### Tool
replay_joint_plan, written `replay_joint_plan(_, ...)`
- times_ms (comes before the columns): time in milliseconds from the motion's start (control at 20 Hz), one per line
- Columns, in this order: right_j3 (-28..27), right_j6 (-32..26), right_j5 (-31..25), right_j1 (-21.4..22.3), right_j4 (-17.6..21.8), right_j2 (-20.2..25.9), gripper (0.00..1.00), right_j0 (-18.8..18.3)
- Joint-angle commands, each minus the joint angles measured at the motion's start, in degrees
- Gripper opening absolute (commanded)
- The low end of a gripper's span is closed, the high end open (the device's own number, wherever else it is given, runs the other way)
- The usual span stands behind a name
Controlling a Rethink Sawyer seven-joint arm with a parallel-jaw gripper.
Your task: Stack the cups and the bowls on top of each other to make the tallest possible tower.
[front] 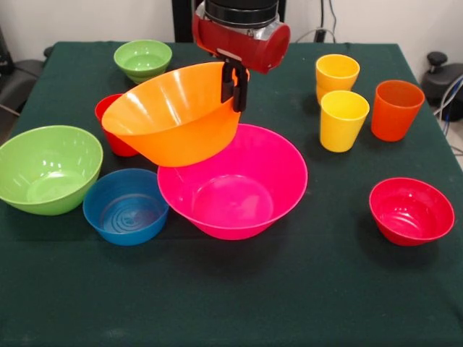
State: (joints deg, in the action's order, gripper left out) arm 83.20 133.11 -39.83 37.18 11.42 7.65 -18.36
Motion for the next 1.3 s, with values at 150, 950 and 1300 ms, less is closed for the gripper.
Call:
replay_joint_plan(150, 2.41, 0.00, 3.36, -2.35, 3.15, 1.39, 0.00, 3.19)
replay_joint_plan(950, 0.50, -0.04, 2.06, -2.91, 3.02, 0.47, 0.00, 5.47)
replay_joint_plan(1300, 0.11, -0.42, 1.76, -3.15, 2.82, 0.55, 0.00, 5.45)
